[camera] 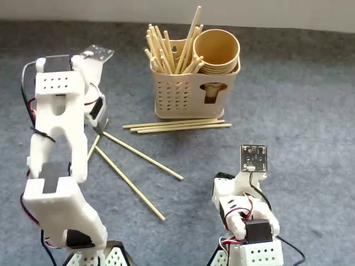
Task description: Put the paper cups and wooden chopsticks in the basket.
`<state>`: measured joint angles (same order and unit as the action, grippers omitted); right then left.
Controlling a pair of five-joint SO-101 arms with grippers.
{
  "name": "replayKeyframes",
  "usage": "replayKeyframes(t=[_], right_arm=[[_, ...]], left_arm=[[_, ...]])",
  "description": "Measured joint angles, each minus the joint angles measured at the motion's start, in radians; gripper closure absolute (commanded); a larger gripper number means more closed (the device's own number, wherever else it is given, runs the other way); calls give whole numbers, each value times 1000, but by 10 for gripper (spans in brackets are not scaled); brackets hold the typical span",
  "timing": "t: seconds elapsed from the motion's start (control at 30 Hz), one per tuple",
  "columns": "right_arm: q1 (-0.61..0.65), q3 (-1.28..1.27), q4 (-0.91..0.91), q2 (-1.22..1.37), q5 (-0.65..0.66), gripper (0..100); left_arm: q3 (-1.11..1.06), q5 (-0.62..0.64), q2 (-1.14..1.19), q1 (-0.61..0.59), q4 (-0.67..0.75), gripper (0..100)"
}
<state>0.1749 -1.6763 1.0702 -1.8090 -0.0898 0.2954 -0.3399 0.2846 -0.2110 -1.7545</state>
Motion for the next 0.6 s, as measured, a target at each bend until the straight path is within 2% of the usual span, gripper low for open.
replayKeyframes(t=[0.27,0.53,0.6], right_arm=[[0,0,0,0,0,994],[0,0,0,0,0,994],[0,0,0,0,0,994]], left_arm=[[0,-121,195,-46,86,854],[0,-126,293,-52,175,858],[0,-126,315,-52,189,902]])
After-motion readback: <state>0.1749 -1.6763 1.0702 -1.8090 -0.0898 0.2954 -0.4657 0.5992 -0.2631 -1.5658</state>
